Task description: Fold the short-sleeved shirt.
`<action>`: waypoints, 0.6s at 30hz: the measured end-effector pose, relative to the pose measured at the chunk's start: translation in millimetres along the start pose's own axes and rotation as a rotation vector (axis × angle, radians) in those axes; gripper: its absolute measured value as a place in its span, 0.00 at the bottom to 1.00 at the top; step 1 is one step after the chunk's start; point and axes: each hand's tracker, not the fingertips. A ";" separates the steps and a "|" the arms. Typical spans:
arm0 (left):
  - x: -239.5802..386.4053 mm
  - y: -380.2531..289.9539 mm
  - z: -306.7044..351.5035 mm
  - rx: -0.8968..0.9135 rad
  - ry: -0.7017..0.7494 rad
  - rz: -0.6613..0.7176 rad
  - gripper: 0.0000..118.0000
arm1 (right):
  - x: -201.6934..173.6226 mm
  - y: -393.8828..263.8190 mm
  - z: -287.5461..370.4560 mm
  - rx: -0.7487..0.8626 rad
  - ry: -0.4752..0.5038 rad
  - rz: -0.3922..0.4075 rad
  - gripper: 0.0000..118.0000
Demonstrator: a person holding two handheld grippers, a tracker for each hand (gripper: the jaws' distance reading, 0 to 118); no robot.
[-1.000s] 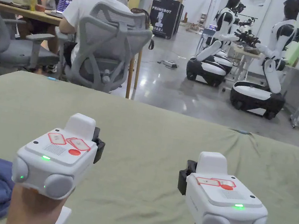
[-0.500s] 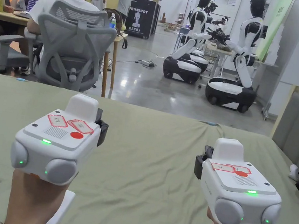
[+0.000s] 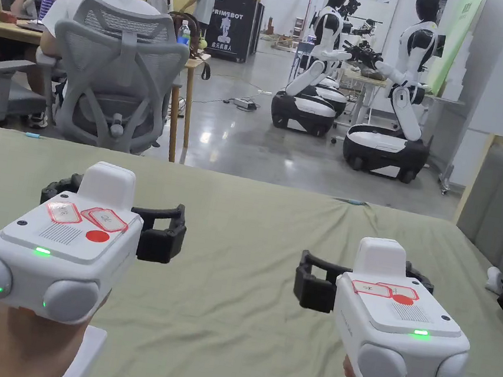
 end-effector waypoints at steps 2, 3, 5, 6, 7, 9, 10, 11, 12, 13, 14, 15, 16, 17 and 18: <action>-1.0 -0.8 3.2 0.029 -0.011 -0.002 1.00 | -3.3 -1.3 3.5 0.048 -0.002 0.011 1.00; -1.4 -1.3 4.1 0.036 -0.011 -0.001 1.00 | -5.2 -1.1 3.2 0.043 -0.008 0.007 1.00; -3.2 -0.5 3.8 0.027 -0.005 0.005 1.00 | -5.4 -0.6 2.1 0.036 -0.003 0.007 1.00; -4.6 -0.8 4.3 0.025 -0.003 0.006 1.00 | -5.6 -0.6 1.8 0.034 -0.003 0.008 1.00; -5.0 -0.8 4.9 0.029 0.002 0.007 1.00 | -6.0 -0.8 1.8 0.033 -0.006 0.010 1.00; -7.4 -0.9 6.8 0.037 0.006 0.007 1.00 | -7.2 -0.5 2.2 0.033 -0.013 0.010 1.00; -8.0 -0.5 7.1 0.037 0.011 0.011 1.00 | -7.2 -0.6 2.2 0.032 -0.012 0.009 1.00; -8.8 -0.3 7.5 0.039 0.014 0.017 1.00 | -7.1 -0.7 2.3 0.033 -0.010 0.008 1.00; -9.9 -0.2 8.1 0.044 0.013 0.026 1.00 | -7.0 -0.2 2.6 0.034 -0.011 0.006 1.00; -10.3 -0.1 8.1 0.046 0.014 0.032 1.00 | -6.9 0.0 2.9 0.034 -0.013 0.004 1.00; -10.5 0.0 8.3 0.046 0.016 0.034 1.00 | -7.0 0.0 3.2 0.034 -0.012 0.001 1.00; -10.5 0.3 8.5 0.046 0.017 0.033 1.00 | -7.3 -0.1 3.7 0.036 -0.011 -0.001 1.00; -10.3 0.6 8.8 0.046 0.018 0.028 1.00 | -7.4 0.4 4.5 0.037 -0.009 -0.002 1.00; -9.9 0.8 9.4 0.045 0.020 0.024 1.00 | -7.3 0.3 4.6 0.037 -0.008 -0.005 1.00; -9.5 0.8 9.9 0.046 0.021 0.023 1.00 | -7.0 0.0 4.2 0.034 -0.008 -0.006 1.00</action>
